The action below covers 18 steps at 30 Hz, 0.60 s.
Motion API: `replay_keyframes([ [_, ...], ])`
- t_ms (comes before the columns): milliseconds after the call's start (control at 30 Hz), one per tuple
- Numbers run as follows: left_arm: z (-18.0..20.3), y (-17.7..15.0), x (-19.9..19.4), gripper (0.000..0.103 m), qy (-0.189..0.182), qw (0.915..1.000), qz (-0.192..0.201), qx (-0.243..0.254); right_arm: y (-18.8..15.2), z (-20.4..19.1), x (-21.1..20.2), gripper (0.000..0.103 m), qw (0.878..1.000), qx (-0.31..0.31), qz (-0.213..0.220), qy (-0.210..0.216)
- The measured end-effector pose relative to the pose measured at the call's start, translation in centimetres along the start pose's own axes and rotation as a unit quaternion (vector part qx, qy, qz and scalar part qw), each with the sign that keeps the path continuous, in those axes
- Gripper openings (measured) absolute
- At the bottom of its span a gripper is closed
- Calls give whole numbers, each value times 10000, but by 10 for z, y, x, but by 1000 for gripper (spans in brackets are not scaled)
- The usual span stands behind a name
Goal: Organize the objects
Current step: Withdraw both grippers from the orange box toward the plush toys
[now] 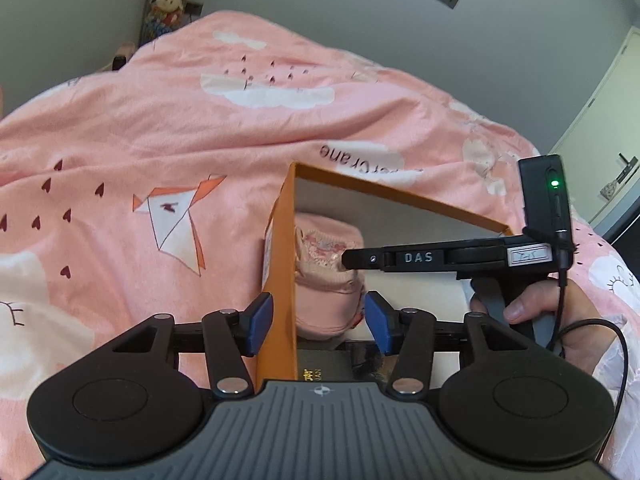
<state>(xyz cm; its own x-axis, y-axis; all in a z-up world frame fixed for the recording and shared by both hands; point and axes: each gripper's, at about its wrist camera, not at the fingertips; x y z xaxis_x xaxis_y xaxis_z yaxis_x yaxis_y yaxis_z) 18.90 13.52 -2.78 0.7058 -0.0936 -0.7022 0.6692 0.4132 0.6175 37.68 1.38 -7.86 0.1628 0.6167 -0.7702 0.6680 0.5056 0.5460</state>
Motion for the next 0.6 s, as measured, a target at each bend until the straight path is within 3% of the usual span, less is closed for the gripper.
replay_keyframes([
  [67,5,-3,-8,64,14,9999,101,75,-2,-2,-7,38,10000,-10,75,-50],
  [300,35,-32,-42,73,89,9976,577,373,-25,-31,-60,43,9965,-499,649,-192],
  [333,39,-37,-46,75,96,9971,636,417,-30,-35,-70,46,9952,-576,753,-234],
  [400,48,-48,-55,75,98,9957,748,541,-43,-44,-90,69,9922,-662,997,-353],
  [500,55,-65,-64,76,167,9941,888,607,-64,-56,-121,73,9865,-764,1355,-503],
  [600,52,-80,-65,77,158,9956,746,552,-90,-69,-149,90,9807,-838,1653,-625],
])
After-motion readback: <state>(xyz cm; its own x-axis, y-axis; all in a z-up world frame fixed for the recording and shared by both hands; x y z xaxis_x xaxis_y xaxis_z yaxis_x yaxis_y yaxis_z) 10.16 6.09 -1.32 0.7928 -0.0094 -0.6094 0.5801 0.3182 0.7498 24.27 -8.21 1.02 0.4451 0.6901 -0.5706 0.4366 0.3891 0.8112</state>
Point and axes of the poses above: each gripper's, at about its wrist camera, not at the fingertips, and x roughly the way its jaws point, z to its right, y to its top, and after that the axes turned 1 degree about -x, right-handed
